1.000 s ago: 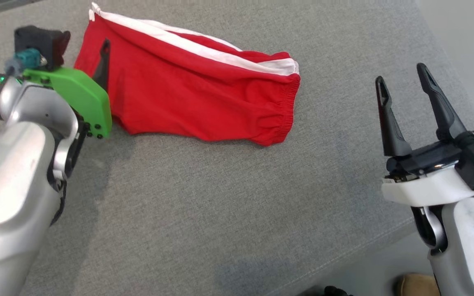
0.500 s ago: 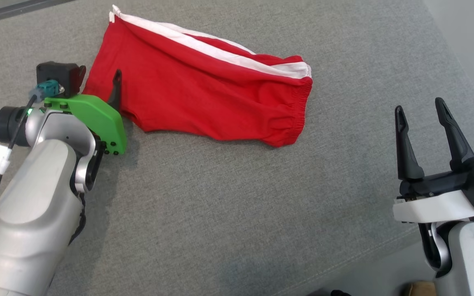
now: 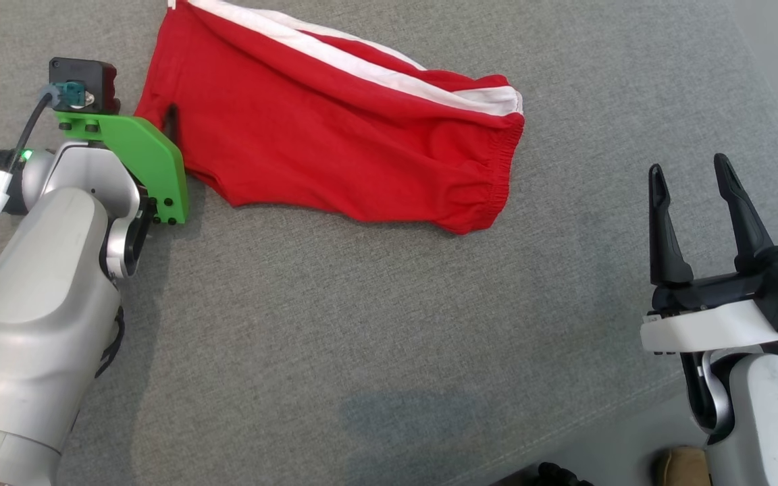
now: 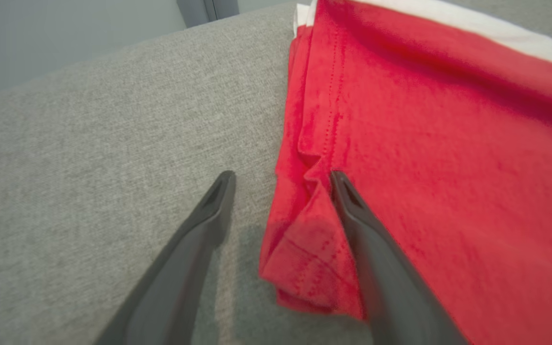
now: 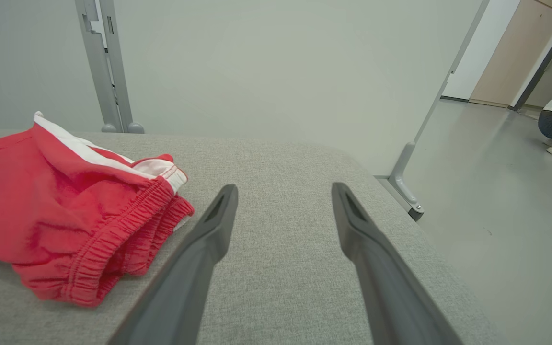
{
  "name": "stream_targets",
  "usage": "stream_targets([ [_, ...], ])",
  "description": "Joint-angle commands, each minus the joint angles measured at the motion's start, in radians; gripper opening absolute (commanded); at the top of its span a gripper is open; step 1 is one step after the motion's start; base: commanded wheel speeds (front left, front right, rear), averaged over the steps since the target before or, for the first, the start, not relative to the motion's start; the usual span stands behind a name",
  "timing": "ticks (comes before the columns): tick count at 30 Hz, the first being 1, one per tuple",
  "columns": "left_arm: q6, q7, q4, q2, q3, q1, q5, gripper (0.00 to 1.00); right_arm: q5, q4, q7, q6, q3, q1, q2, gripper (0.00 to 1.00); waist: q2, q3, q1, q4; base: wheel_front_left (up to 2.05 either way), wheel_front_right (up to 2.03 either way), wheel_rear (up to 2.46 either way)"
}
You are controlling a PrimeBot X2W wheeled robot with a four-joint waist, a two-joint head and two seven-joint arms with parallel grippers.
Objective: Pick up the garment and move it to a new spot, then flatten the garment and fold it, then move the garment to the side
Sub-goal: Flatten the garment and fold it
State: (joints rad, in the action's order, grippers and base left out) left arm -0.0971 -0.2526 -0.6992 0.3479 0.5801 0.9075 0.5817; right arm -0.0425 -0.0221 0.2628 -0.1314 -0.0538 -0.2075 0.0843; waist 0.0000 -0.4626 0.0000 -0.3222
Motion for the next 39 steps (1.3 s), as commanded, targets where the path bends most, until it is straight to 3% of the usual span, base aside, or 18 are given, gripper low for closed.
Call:
stream_targets([
  [1,0.000,-0.020,-0.018,0.001,0.010,-0.031,0.009,1.00,0.006,0.003,0.003,0.001,-0.004,0.010,-0.003,1.00,0.0000,0.003,0.0000,0.003,0.00,0.00,0.00],
  [4,0.011,-0.050,-0.015,0.000,0.024,-0.047,0.016,1.00,0.014,0.012,0.003,0.001,-0.009,0.017,-0.006,1.00,0.0000,0.008,0.0000,0.011,0.00,0.00,0.00],
  [5,0.014,-0.056,-0.012,-0.002,0.026,-0.052,0.018,0.79,0.015,0.015,0.003,0.001,-0.010,0.015,-0.008,1.00,0.0000,0.009,0.0000,0.014,0.00,0.00,0.00],
  [6,0.017,-0.060,-0.008,-0.005,0.028,-0.056,0.021,0.00,0.015,0.020,0.003,0.001,-0.010,0.015,-0.009,1.00,0.0000,0.010,0.0000,0.017,0.00,0.00,0.00],
  [13,0.031,-0.049,0.044,-0.016,0.023,-0.081,0.047,0.00,0.023,0.041,0.003,0.001,-0.005,0.021,-0.014,1.00,0.0000,0.040,0.0000,0.042,0.00,0.00,0.00],
  [21,-0.002,0.023,0.201,-0.042,-0.011,-0.189,0.098,0.00,0.038,0.039,0.003,0.001,-0.011,0.083,0.013,1.00,0.0000,0.132,0.0000,0.129,0.00,0.00,0.00],
  [29,-0.065,0.061,0.377,-0.072,-0.011,-0.352,0.134,0.00,0.038,0.058,0.003,0.002,0.035,0.141,0.055,1.00,0.0000,0.203,0.0000,0.227,0.00,0.00,0.00],
  [39,-0.154,0.119,0.531,-0.124,0.004,-0.529,0.149,0.00,0.030,0.070,0.003,0.002,0.060,0.177,0.076,1.00,0.0000,0.233,0.0000,0.300,0.00,0.00,0.00],
])
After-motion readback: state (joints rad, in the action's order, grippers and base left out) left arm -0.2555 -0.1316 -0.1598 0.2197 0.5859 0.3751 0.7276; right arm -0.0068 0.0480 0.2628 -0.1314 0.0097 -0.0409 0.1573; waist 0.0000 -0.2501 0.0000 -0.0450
